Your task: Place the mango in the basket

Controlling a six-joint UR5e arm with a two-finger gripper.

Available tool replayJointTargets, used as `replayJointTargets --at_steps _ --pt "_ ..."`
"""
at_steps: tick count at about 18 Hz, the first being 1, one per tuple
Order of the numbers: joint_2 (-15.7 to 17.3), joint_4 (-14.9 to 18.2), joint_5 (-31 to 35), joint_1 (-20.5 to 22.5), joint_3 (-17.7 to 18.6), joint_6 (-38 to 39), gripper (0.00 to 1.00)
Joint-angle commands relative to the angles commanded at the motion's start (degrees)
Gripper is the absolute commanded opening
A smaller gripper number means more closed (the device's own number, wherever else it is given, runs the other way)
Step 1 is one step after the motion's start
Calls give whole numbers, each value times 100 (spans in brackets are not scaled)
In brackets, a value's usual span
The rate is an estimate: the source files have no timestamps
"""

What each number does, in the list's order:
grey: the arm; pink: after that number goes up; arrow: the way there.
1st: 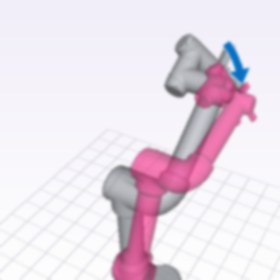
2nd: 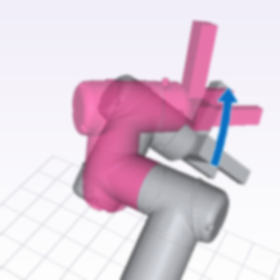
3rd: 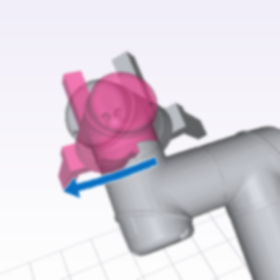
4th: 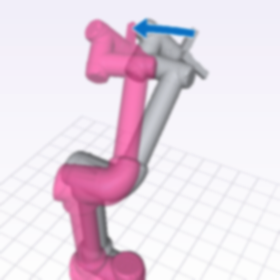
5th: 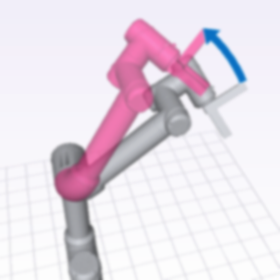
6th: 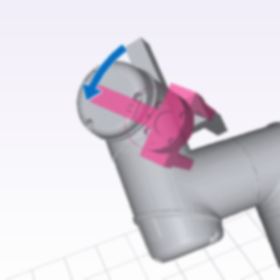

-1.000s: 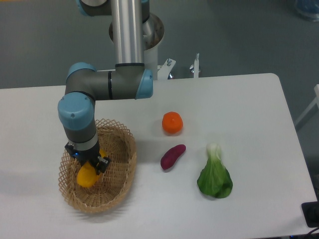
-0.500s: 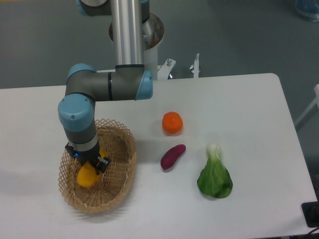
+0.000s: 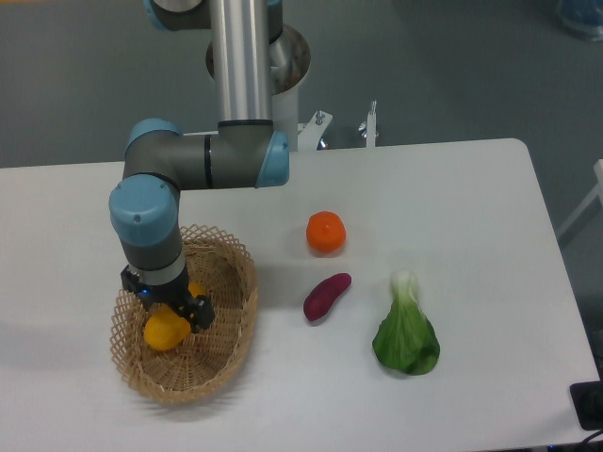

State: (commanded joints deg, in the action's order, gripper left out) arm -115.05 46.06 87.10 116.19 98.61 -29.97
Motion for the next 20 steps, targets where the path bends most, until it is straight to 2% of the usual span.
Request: replayJointTargets --at_steps 4,9,13,17,20 --pt "246 0 307 176 -79 -44 100" --pt "571 105 431 667 -106 -236 100" --pt "861 378 466 1106 -123 -1140 100" --pt "1195 851 466 1800 -114 -2124 100" --pt "1406 1054 448 2337 -114 -3161 100"
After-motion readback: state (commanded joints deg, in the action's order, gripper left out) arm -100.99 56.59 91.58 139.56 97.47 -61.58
